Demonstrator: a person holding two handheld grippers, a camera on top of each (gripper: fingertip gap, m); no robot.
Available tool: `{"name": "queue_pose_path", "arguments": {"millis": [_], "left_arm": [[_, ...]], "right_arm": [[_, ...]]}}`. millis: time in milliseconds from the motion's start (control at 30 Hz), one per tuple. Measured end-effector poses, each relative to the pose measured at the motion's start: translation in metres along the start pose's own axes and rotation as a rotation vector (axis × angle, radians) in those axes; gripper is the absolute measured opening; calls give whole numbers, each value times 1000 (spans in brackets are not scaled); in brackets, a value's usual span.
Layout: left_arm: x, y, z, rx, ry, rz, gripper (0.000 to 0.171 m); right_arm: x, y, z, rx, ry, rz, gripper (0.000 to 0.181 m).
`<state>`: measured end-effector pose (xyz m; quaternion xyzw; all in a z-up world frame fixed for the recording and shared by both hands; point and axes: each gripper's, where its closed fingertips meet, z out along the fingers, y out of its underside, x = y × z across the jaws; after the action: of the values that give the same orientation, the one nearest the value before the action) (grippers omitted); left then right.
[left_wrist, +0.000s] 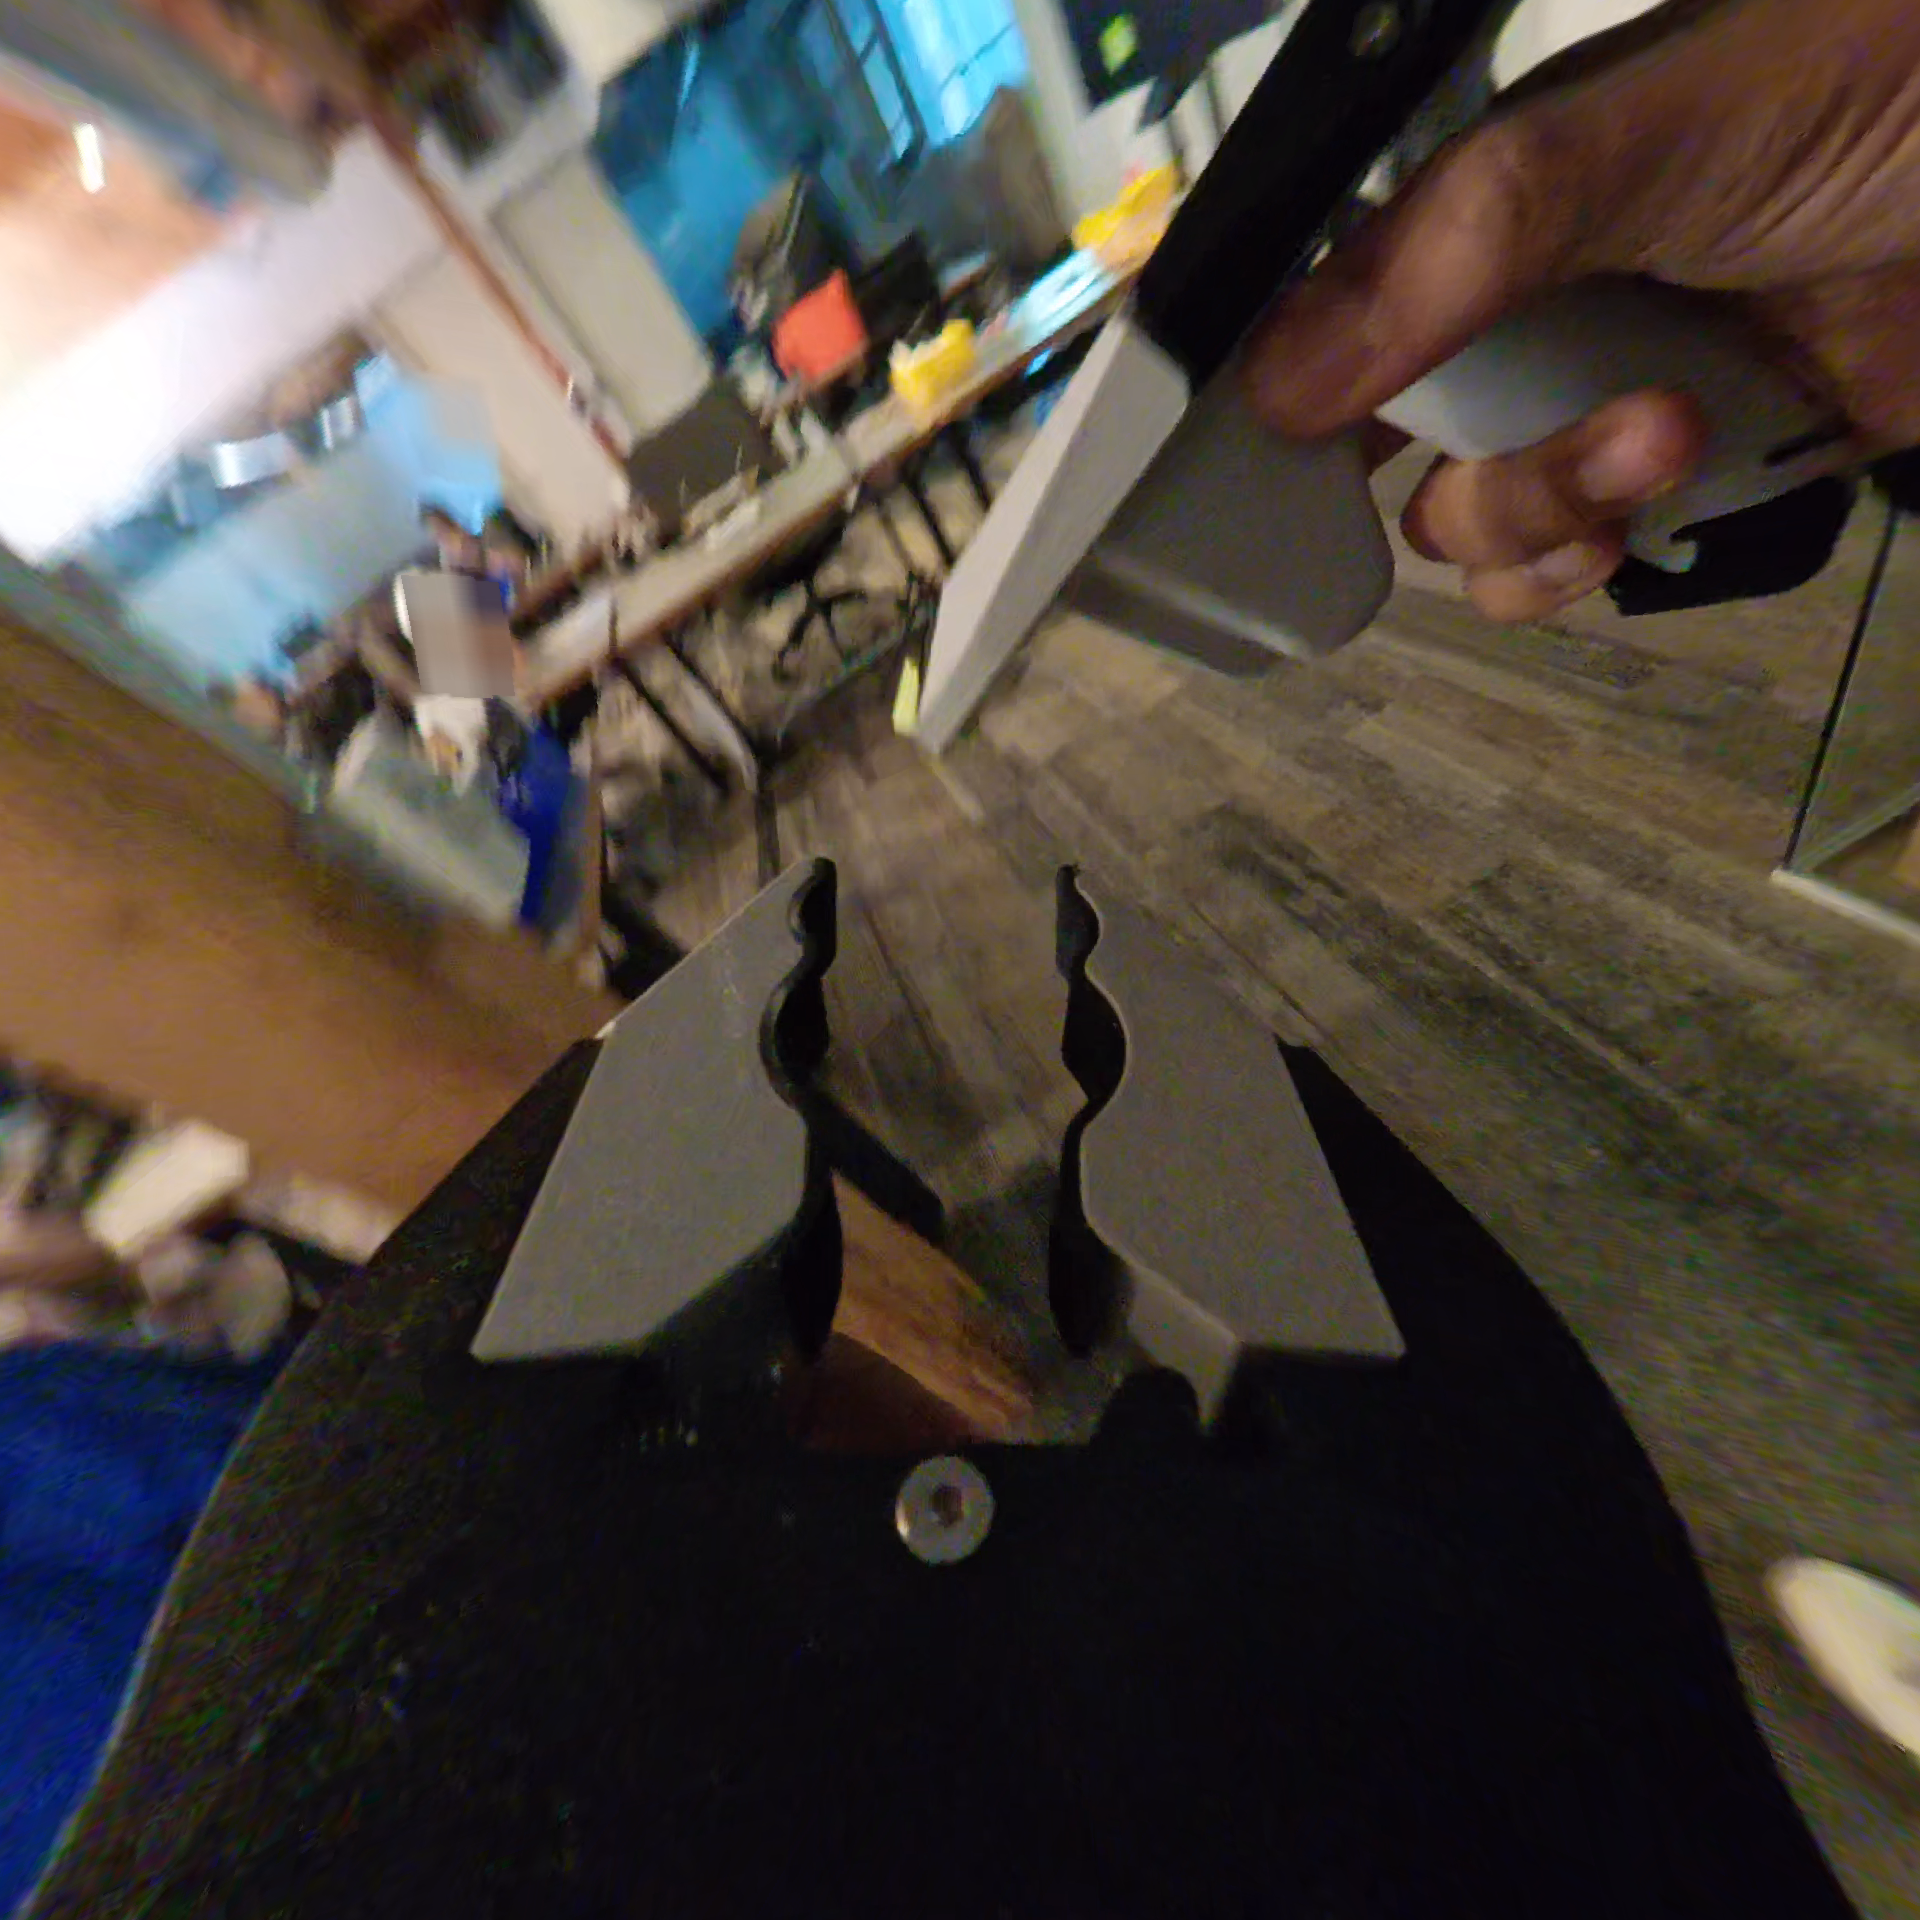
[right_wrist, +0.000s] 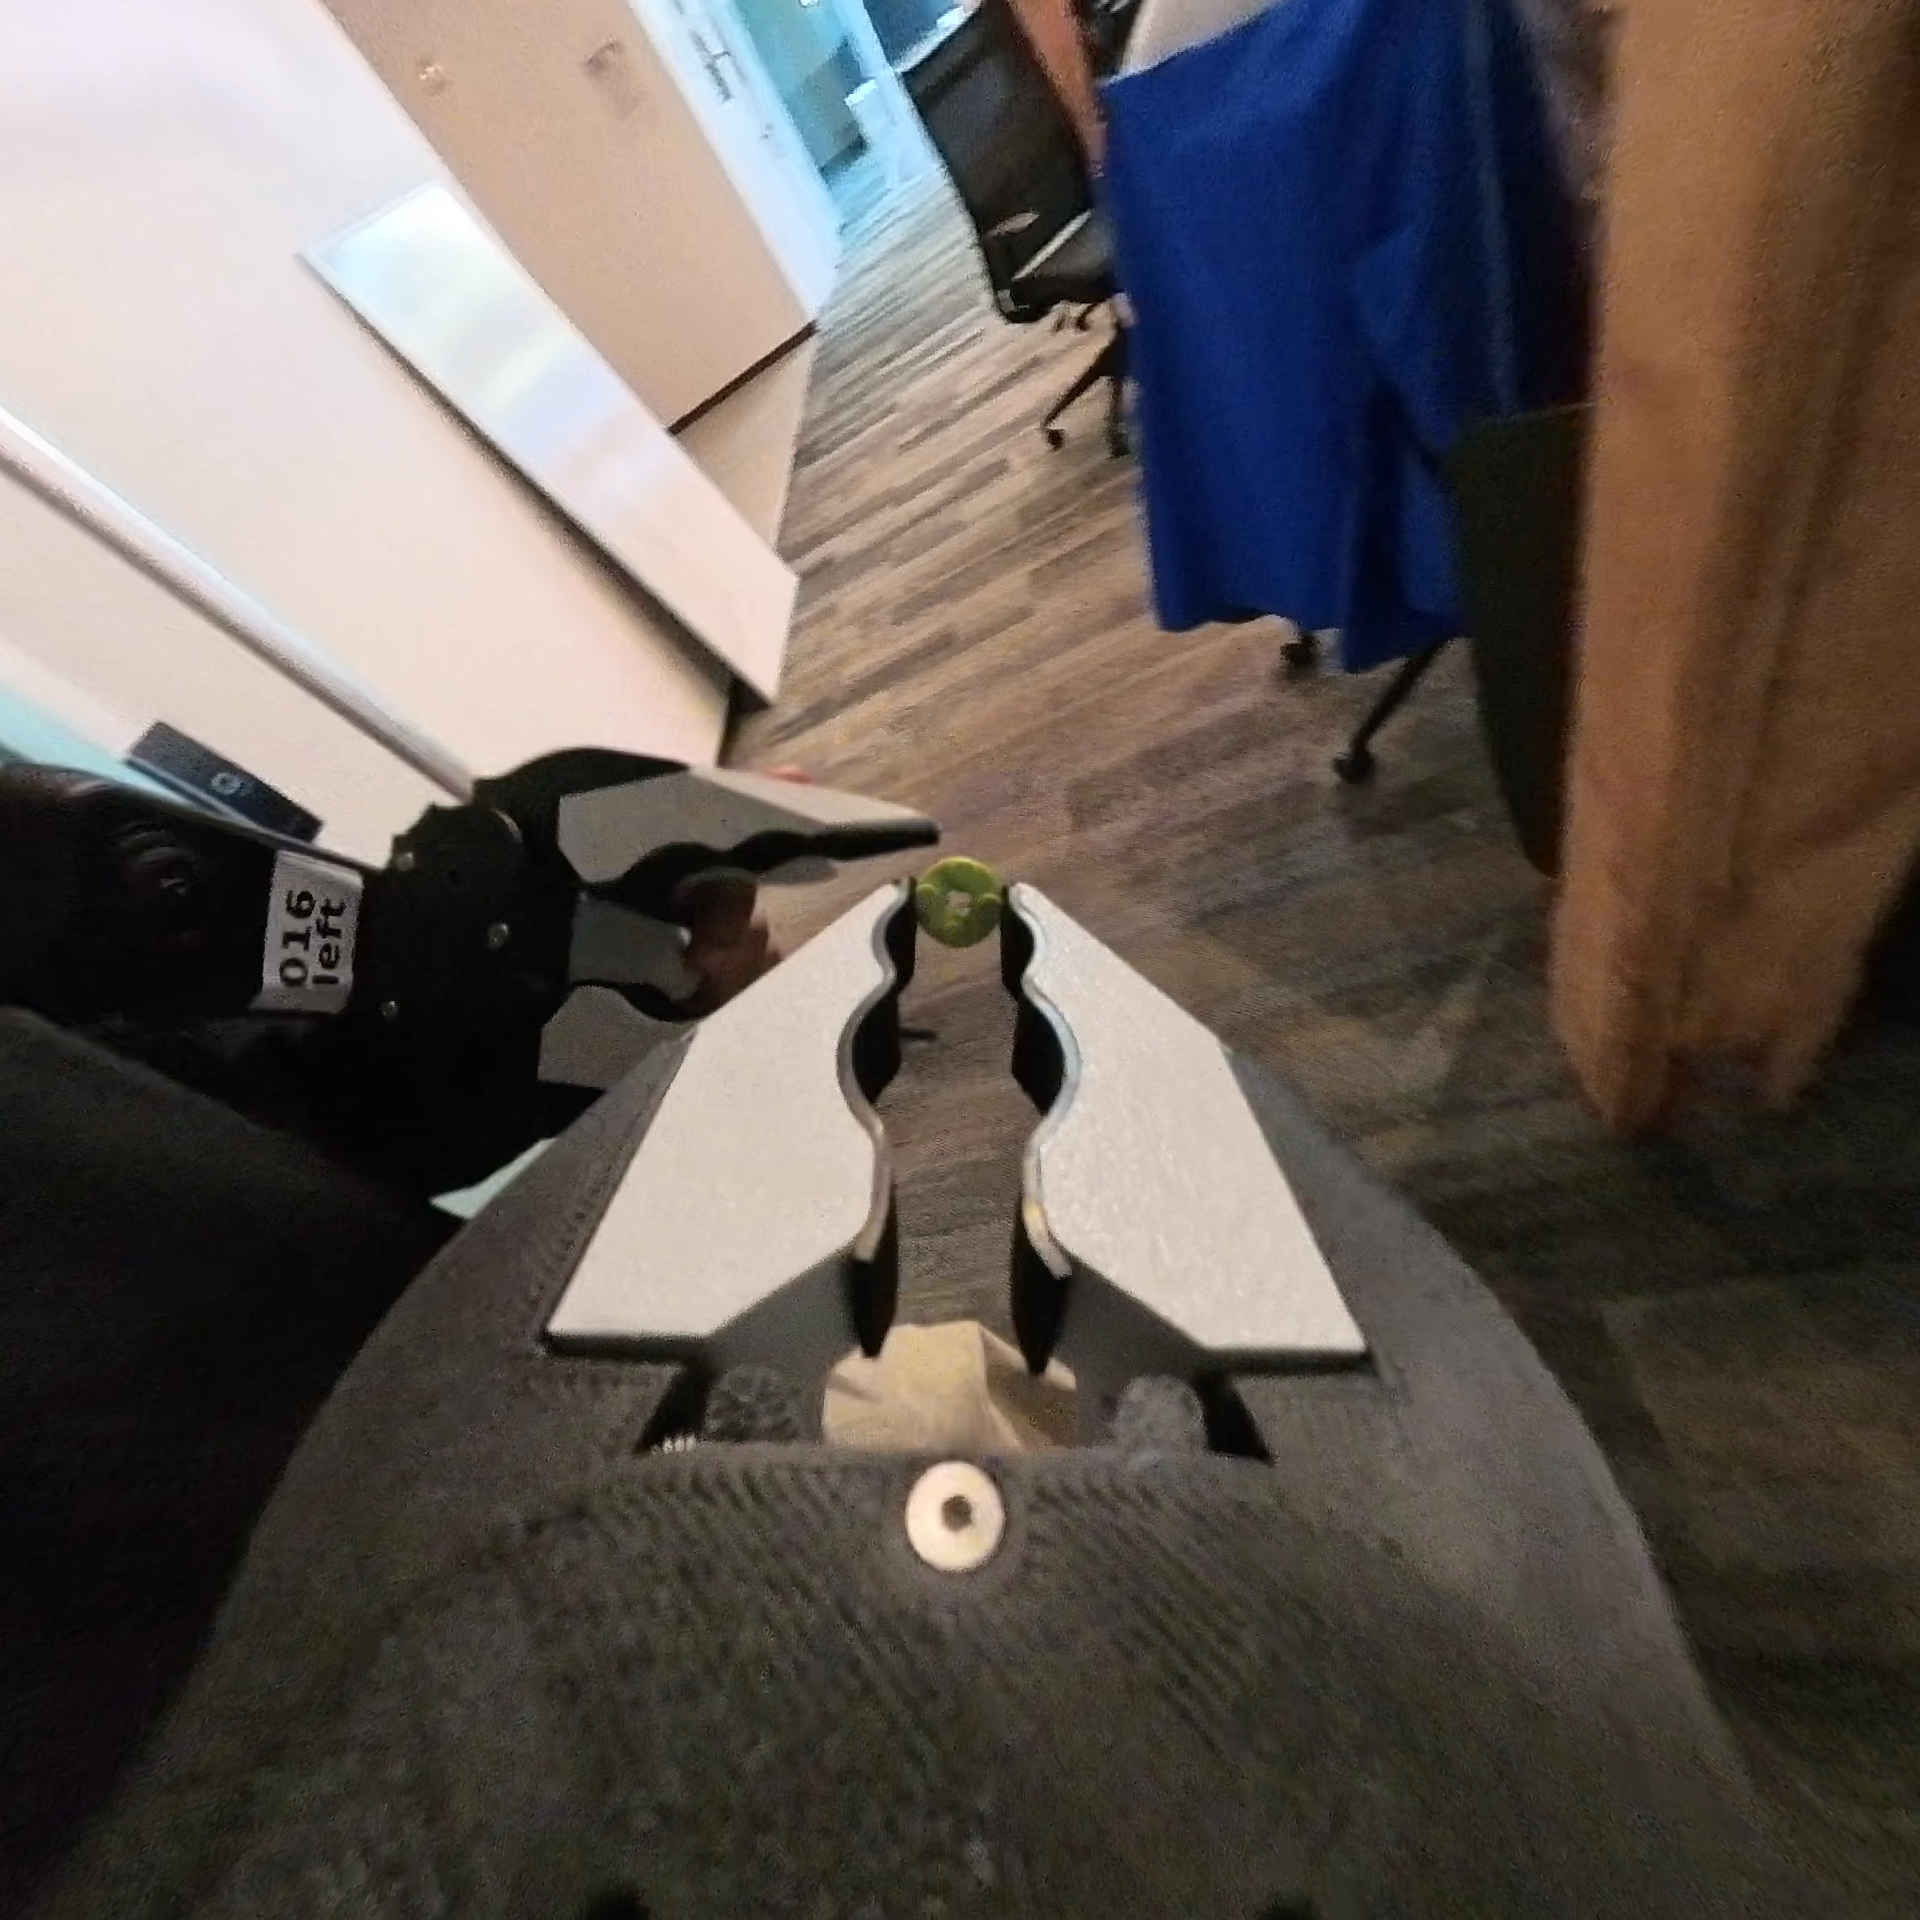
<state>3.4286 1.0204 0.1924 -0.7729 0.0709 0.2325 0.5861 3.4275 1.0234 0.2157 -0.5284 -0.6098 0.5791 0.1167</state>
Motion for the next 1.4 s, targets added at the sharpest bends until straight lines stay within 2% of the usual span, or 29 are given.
{"name": "queue_pose_path", "arguments": {"millis": [133,233,333,433,567,733,833,933,1033,1100,1200,1267,1333,1400], "left_arm": [[-73,89,-102,-129,-163,-312,43],[-131,164,-189,-222,-334,-416,43],[-190,232,-271,-343,-479,-503,43],[-255,271,-338,-351,-566,-577,43],[-352,316,-394,-324,-654,-688,43],[-486,379,-454,-219,-839,-857,43],[-553,410,-491,-154,-981,-927,42],[-611,409,-547,-105,-1171,-893,41],[-648,437,-606,-214,-1327,-867,40],[-670,470,-638,-262,-1362,-883,42],[-706,536,-698,-321,-1468,-839,43],[-738,588,-737,-334,-1518,-850,42],[-781,630,-761,-292,-1462,-909,43],[-839,665,-795,-290,-1413,-899,43]], "right_arm": [[-48,-9,133,-79,-168,-51,15],[-96,-15,244,-126,-288,-93,15],[-150,-46,338,-18,-374,-193,15],[-189,-69,425,27,-421,-263,15],[-224,-91,527,2,-514,-274,14],[-244,-121,658,-67,-607,-428,14],[-264,-156,729,38,-728,-505,14],[-308,-195,794,67,-867,-546,14],[-362,-227,852,45,-1004,-569,14],[-388,-240,895,70,-1072,-596,14],[-412,-237,979,75,-1119,-638,14],[-425,-232,1048,63,-1099,-643,14],[-442,-233,1128,41,-1037,-617,14],[-462,-244,1210,21,-960,-604,14]]}}
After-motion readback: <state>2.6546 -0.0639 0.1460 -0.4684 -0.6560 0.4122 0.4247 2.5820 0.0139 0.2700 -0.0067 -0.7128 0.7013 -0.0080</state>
